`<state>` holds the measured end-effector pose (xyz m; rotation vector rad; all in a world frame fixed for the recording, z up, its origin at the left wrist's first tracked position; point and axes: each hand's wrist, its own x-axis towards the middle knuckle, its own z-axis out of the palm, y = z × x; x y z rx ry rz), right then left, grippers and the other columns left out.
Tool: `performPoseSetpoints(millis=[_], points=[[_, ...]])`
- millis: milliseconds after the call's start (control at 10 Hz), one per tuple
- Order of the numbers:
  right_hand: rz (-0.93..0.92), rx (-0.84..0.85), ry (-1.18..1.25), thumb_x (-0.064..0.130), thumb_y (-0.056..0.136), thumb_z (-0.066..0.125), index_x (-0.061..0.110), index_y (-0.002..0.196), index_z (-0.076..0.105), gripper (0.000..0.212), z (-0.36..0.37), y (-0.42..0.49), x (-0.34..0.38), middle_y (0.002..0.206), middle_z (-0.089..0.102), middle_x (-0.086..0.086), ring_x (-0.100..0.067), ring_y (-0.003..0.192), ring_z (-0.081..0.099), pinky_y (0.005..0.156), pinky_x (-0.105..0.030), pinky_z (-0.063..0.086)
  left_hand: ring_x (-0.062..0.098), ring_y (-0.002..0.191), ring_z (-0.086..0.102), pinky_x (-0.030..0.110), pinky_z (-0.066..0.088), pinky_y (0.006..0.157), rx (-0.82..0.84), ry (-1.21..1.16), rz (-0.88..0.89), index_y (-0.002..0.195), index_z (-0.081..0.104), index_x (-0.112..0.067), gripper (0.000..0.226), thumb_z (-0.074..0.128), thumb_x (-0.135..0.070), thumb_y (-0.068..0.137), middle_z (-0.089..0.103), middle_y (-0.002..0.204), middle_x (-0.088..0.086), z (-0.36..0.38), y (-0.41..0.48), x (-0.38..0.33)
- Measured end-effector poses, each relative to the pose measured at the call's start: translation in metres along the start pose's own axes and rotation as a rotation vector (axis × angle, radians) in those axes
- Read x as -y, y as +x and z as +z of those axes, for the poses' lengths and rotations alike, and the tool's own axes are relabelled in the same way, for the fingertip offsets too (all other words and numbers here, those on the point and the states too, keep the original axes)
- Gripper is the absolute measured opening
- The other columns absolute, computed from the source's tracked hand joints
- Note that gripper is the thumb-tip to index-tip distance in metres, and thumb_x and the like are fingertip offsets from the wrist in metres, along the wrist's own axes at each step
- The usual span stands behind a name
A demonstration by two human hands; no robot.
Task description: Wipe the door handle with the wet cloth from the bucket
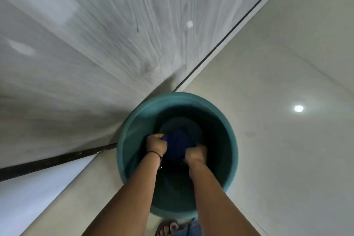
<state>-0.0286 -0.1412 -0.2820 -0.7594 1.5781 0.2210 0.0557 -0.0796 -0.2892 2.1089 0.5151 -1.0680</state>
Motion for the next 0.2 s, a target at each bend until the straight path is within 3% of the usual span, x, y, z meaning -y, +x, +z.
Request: performPoseSetpoints(millis=[100,200], points=[[0.06,-0.042,-0.043,-0.006,0.095,0.042,-0.007,0.143,0.034,0.049,0.009,0.026,0.005,0.147,0.043,-0.024,-0.037,0.133,0.045,0.111,-0.041,0.038,0.038,0.111,0.059,0.042,0.047,0.096,-0.007,-0.023,-0.064,0.121,0.057,0.008,0.041,0.038,0.019,0.086,0.06,0.12,0.027,0.011,0.029,0.009],[0.068,-0.065,-0.1,-0.005,0.096,0.041,-0.007,0.144,0.032,0.049,0.004,0.013,0.007,0.147,0.042,-0.025,-0.037,0.134,0.045,0.111,-0.039,0.038,0.037,0.115,0.058,0.038,0.046,0.096,-0.001,-0.009,-0.065,0.126,0.054,0.008,0.046,0.037,0.02,0.084,0.059,0.124,0.027,0.011,0.016,0.01]])
